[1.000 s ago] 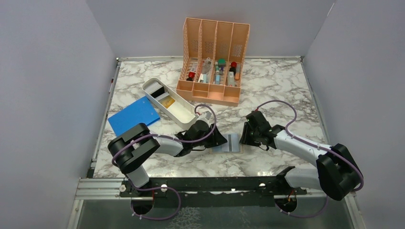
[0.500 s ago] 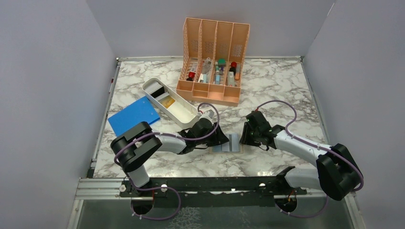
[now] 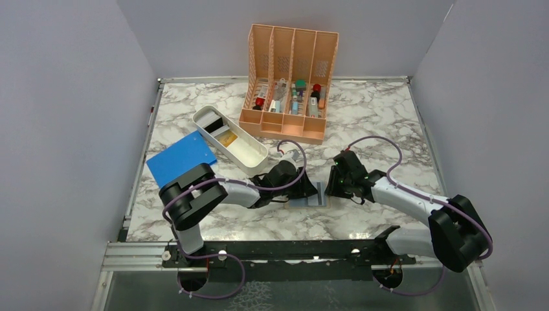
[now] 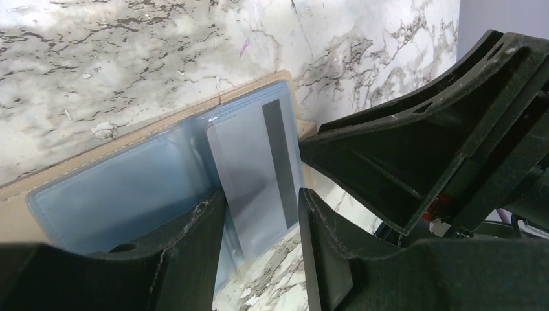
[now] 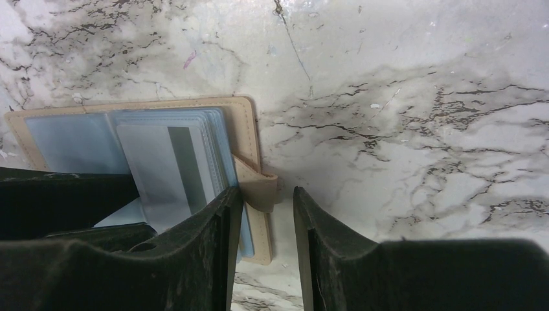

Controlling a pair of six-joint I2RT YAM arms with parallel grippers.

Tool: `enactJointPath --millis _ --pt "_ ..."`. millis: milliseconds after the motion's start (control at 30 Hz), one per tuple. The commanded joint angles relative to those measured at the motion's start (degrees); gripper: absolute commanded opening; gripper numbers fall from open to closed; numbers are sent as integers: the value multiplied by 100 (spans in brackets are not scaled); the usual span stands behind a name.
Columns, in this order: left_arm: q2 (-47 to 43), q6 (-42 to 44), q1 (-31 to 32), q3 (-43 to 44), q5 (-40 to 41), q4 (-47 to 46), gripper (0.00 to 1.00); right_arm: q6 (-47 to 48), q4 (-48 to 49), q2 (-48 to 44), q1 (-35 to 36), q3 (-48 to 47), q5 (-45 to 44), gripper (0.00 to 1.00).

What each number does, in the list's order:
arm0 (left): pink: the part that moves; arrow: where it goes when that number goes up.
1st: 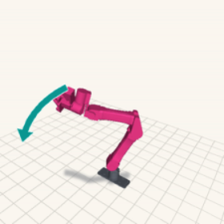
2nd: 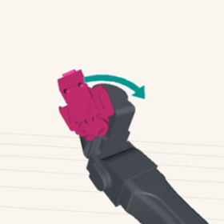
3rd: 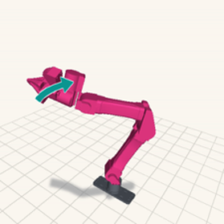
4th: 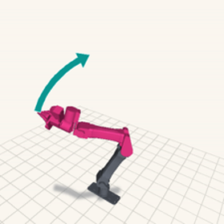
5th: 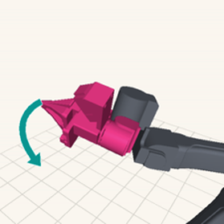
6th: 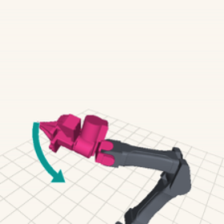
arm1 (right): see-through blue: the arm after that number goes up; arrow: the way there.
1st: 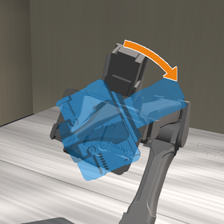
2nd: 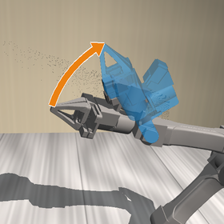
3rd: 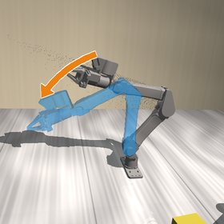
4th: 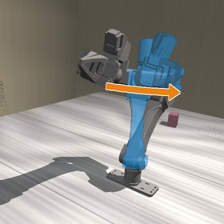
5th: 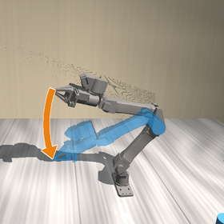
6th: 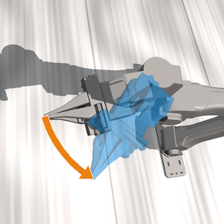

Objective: Put the credit cards into the card holder
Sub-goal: Insert the credit card into the card holder.

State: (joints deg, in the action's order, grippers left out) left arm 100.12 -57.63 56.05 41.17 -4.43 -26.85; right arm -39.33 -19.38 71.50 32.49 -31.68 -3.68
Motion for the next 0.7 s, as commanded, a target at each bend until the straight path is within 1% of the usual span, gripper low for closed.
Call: enactJointPath --millis 0,267,400,533,667 --pt "106 71 107 196 -83 -22 48 13 140 30 -23 136 140 41" --pt "-143 -44 134 60 107 -91 48 -17 37 -12 -23 84 122 41" --pt "-229 -50 134 -36 143 -136 48 -64 -152 -115 -23 -13 43 44" --pt "-561 -73 98 -182 149 -127 48 -88 -387 -303 -21 -168 40 46" --pt "-820 22 -66 -353 132 -62 48 -85 -546 -558 -23 -338 224 47"
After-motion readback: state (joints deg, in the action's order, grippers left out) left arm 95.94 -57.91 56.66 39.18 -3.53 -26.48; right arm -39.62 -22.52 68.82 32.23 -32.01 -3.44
